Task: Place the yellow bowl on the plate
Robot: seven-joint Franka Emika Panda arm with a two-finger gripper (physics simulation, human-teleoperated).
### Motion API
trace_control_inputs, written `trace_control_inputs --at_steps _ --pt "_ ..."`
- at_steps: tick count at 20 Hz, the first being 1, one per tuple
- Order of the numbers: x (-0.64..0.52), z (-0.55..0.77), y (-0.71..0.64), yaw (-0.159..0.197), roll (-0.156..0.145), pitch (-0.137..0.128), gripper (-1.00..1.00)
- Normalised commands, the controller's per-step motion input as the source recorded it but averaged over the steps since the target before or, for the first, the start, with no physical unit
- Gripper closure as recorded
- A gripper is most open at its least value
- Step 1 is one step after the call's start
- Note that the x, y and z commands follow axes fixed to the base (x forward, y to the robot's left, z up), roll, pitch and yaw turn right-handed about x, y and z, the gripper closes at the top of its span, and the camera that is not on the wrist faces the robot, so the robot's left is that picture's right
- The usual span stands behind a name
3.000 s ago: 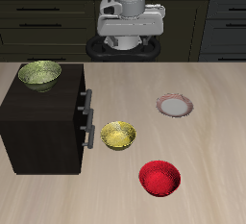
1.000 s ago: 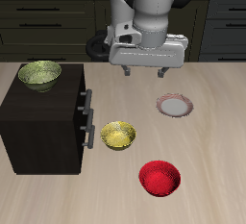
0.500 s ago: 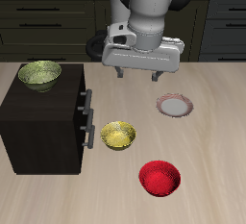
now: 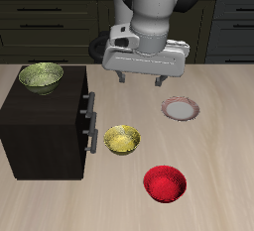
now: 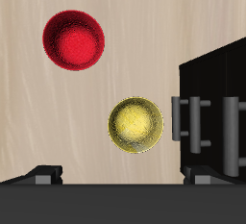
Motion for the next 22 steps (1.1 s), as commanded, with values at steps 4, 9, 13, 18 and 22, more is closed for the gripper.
trace_control_inputs --at_steps 4,9,13,18,22 --pt "0.04 -0.09 0.11 0.027 0.022 -0.019 -1.0" --pt "0.09 -0.3 0.05 -0.009 0.018 0.025 -1.0" --pt "0.02 -0.22 0.07 -0.038 0.039 0.003 -1.0" --pt "0.01 -0.24 0.04 -0.016 0.02 0.016 -1.0" --pt "-0.01 -0.21 0.03 -0.013 0.017 0.023 -1.0"
